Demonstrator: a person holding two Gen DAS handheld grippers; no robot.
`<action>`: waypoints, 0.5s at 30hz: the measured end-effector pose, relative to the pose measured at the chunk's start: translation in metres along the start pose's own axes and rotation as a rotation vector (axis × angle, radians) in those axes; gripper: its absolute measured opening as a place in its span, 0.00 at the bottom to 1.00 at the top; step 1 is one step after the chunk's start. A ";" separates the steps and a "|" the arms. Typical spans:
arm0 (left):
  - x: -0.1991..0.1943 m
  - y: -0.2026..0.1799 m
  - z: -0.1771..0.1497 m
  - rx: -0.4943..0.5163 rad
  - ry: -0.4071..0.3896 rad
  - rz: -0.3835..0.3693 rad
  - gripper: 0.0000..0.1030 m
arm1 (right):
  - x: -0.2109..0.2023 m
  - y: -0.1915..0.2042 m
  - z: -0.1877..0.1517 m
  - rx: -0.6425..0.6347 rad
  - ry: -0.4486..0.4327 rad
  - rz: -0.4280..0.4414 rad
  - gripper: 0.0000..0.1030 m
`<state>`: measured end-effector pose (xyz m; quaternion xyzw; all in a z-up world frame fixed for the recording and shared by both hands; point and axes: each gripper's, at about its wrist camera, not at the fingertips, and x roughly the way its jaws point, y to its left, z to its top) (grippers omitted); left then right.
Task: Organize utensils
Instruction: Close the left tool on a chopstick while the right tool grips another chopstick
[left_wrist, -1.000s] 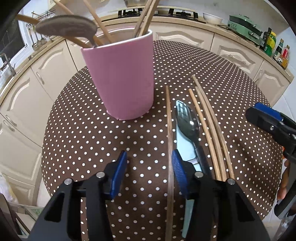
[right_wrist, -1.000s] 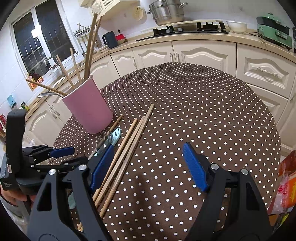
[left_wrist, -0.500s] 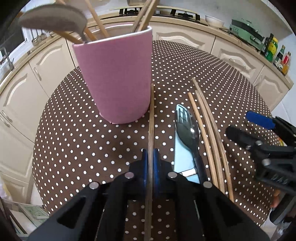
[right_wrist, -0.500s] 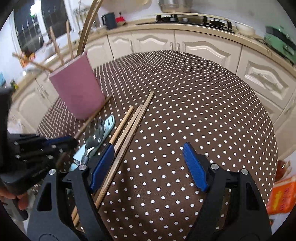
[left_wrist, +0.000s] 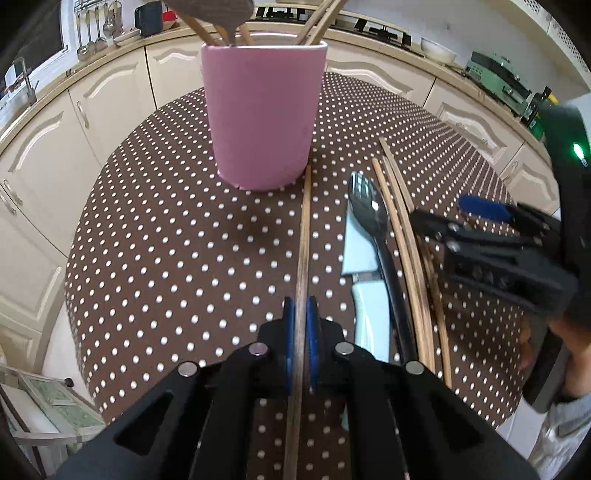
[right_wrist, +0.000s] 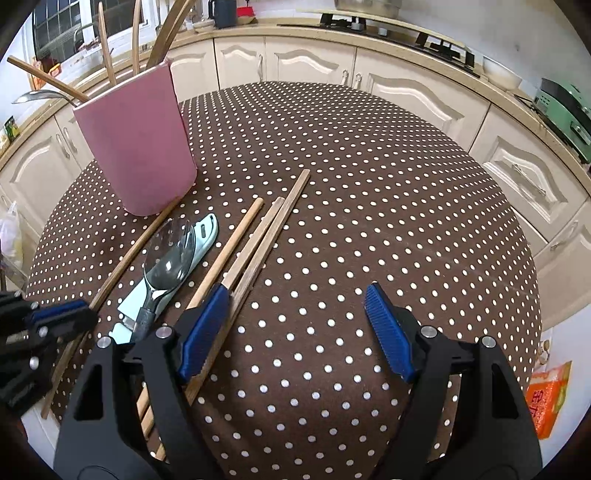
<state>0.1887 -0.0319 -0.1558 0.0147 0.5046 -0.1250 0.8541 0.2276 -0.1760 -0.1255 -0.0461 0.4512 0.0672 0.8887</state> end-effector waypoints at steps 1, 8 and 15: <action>0.001 -0.002 0.002 0.004 0.008 0.004 0.06 | 0.004 0.002 0.003 -0.008 0.020 -0.006 0.73; 0.012 0.000 0.022 0.038 0.069 0.011 0.07 | 0.011 -0.003 0.011 -0.029 0.099 0.013 0.68; 0.029 -0.002 0.052 0.056 0.164 -0.020 0.20 | 0.022 -0.025 0.036 -0.022 0.231 0.065 0.63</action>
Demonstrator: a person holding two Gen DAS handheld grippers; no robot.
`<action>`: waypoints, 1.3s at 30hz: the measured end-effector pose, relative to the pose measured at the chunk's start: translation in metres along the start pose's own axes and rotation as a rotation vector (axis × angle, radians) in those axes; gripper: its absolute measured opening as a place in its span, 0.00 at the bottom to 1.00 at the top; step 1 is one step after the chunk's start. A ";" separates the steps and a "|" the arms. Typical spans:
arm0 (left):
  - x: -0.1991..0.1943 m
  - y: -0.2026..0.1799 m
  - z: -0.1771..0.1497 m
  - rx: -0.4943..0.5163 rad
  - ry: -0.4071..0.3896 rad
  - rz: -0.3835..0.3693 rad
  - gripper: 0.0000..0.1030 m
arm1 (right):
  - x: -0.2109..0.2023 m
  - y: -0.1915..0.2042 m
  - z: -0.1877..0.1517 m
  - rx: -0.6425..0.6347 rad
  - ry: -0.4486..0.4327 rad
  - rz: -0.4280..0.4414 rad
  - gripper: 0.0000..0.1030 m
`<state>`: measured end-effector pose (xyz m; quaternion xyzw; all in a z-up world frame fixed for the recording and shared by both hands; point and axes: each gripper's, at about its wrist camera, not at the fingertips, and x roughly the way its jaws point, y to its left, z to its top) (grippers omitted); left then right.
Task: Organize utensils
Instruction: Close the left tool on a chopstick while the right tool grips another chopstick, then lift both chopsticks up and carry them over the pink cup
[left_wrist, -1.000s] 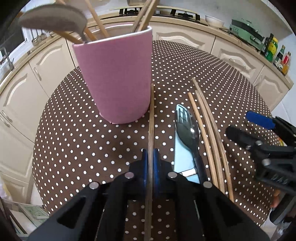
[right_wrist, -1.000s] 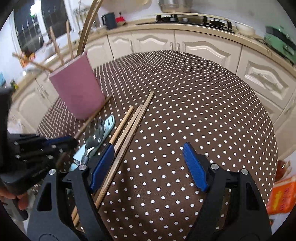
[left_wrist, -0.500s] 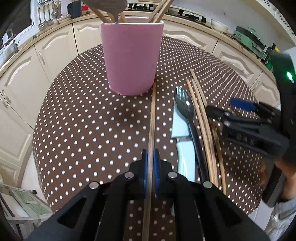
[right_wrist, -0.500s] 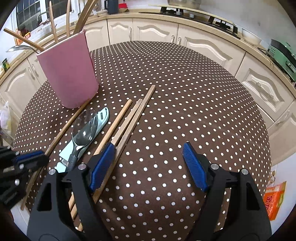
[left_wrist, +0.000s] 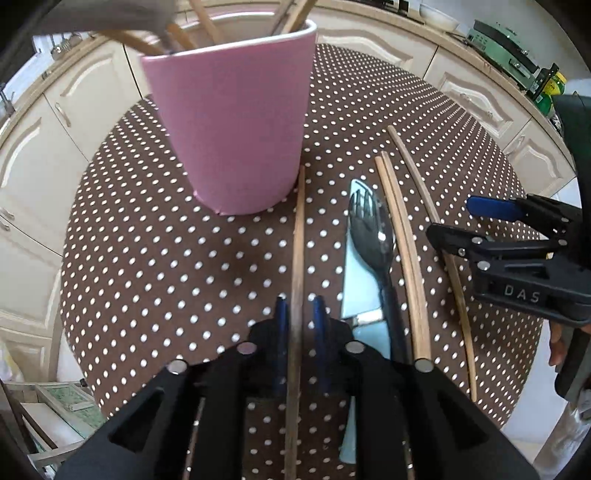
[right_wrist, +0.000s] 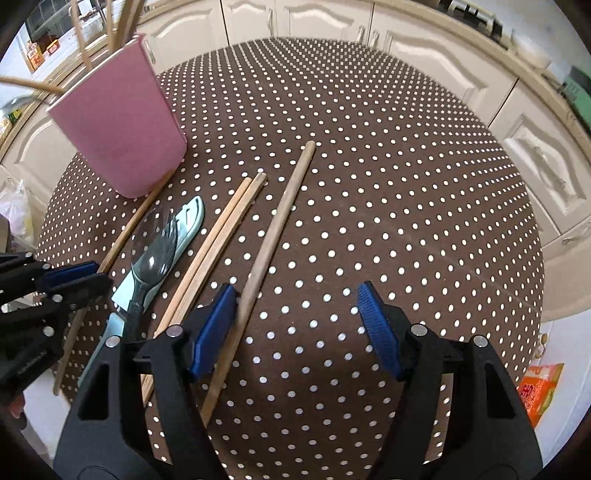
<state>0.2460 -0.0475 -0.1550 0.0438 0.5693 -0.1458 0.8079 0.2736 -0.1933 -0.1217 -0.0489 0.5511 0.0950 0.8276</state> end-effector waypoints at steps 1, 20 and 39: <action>0.001 -0.002 0.003 0.011 0.011 0.004 0.21 | 0.001 -0.004 0.007 -0.002 0.021 0.001 0.60; -0.025 -0.005 -0.017 0.037 -0.155 0.036 0.06 | -0.003 -0.062 0.028 0.075 -0.016 0.126 0.06; -0.148 -0.042 -0.064 0.078 -0.659 0.076 0.06 | -0.130 -0.080 -0.055 0.137 -0.519 0.328 0.06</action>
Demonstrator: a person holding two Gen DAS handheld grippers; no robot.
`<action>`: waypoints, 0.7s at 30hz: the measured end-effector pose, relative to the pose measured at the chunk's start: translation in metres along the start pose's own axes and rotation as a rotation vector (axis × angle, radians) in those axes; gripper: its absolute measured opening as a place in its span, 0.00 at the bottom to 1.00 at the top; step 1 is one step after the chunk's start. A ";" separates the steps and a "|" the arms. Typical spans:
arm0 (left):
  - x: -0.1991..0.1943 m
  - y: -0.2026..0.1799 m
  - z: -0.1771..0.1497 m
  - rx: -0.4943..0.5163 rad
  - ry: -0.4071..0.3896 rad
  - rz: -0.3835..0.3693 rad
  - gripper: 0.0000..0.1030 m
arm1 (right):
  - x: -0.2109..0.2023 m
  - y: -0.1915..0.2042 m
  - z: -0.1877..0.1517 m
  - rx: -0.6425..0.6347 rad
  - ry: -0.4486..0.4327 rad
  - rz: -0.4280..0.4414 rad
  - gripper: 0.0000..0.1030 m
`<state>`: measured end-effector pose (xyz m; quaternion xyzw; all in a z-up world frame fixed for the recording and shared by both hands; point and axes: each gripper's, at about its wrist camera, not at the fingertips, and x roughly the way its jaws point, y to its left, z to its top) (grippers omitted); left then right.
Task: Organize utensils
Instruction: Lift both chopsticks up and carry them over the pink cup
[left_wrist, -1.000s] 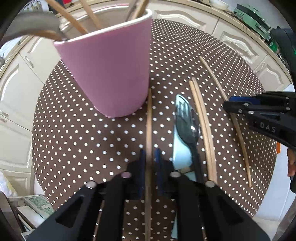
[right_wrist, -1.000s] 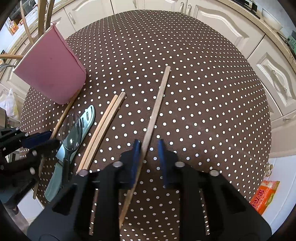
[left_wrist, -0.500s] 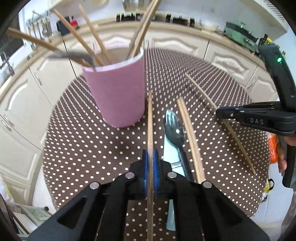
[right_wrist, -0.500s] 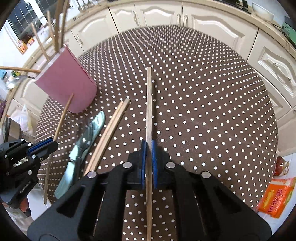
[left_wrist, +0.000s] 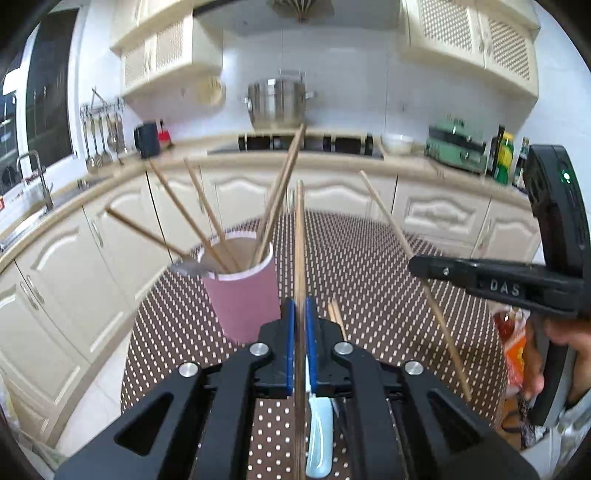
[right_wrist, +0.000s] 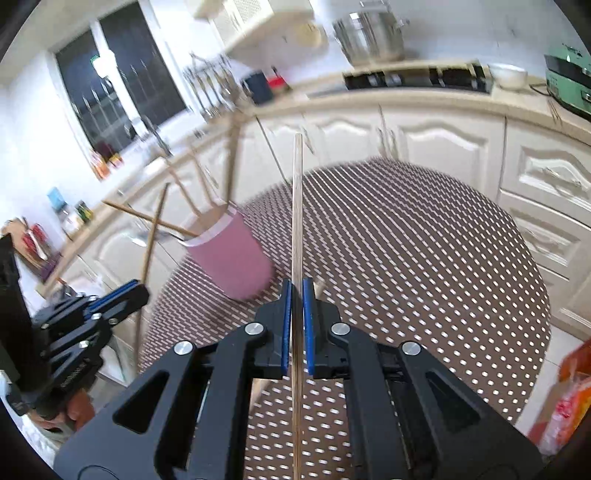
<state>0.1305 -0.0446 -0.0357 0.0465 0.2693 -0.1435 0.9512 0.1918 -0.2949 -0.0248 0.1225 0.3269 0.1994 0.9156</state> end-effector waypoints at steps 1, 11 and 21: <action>-0.003 0.001 0.002 -0.005 -0.015 -0.002 0.06 | -0.005 0.003 0.001 -0.001 -0.028 0.023 0.06; -0.027 0.013 0.023 -0.097 -0.278 -0.026 0.06 | -0.010 0.059 0.004 -0.006 -0.240 0.158 0.06; -0.027 0.032 0.044 -0.182 -0.442 0.013 0.06 | 0.012 0.101 0.019 -0.034 -0.368 0.200 0.07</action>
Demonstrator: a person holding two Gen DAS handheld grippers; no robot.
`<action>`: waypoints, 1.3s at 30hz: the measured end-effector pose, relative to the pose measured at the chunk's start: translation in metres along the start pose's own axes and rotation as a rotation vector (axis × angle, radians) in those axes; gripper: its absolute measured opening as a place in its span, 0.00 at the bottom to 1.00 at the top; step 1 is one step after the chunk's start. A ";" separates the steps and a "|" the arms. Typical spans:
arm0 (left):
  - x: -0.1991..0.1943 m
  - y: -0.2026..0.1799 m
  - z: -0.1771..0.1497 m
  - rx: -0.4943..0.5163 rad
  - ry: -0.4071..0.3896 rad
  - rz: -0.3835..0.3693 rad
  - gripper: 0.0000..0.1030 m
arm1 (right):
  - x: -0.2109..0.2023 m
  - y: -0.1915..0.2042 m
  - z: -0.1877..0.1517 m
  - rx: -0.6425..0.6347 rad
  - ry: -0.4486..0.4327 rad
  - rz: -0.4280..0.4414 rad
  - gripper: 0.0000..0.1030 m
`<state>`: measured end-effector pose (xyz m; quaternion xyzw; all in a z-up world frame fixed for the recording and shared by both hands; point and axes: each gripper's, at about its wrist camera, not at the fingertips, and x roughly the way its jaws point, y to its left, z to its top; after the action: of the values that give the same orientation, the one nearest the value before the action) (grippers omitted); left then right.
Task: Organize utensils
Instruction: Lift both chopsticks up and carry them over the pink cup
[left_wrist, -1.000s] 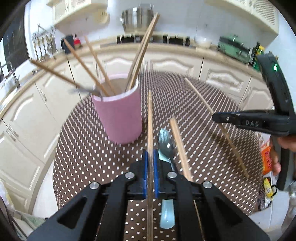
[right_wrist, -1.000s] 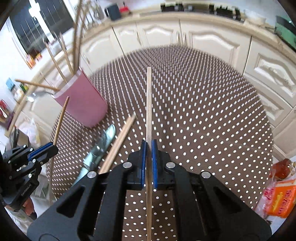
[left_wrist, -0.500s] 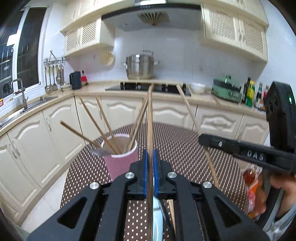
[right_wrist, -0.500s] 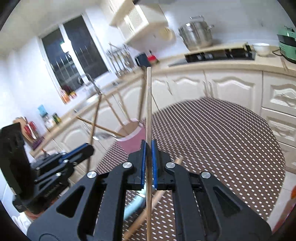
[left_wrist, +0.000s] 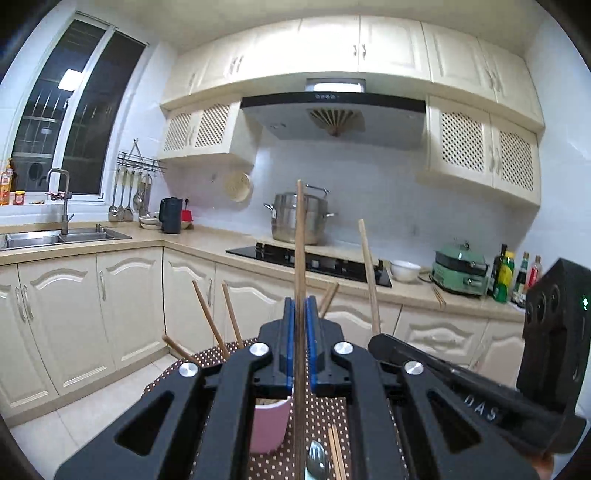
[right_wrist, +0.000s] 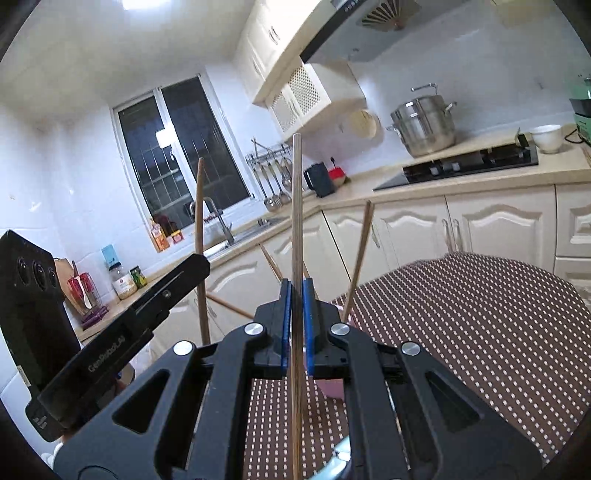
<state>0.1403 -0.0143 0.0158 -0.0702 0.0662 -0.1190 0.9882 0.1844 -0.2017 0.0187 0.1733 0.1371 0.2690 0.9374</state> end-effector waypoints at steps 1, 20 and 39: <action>0.001 0.001 0.001 -0.010 -0.013 0.007 0.06 | 0.003 0.000 0.001 -0.005 -0.016 0.002 0.07; 0.057 0.004 0.007 -0.033 -0.302 0.132 0.06 | 0.079 -0.020 0.024 -0.002 -0.170 0.075 0.07; 0.087 0.008 -0.010 0.003 -0.368 0.225 0.06 | 0.112 -0.045 0.013 0.049 -0.218 0.119 0.07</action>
<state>0.2242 -0.0293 -0.0046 -0.0817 -0.1082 0.0068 0.9907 0.3015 -0.1790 -0.0058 0.2325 0.0302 0.3002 0.9246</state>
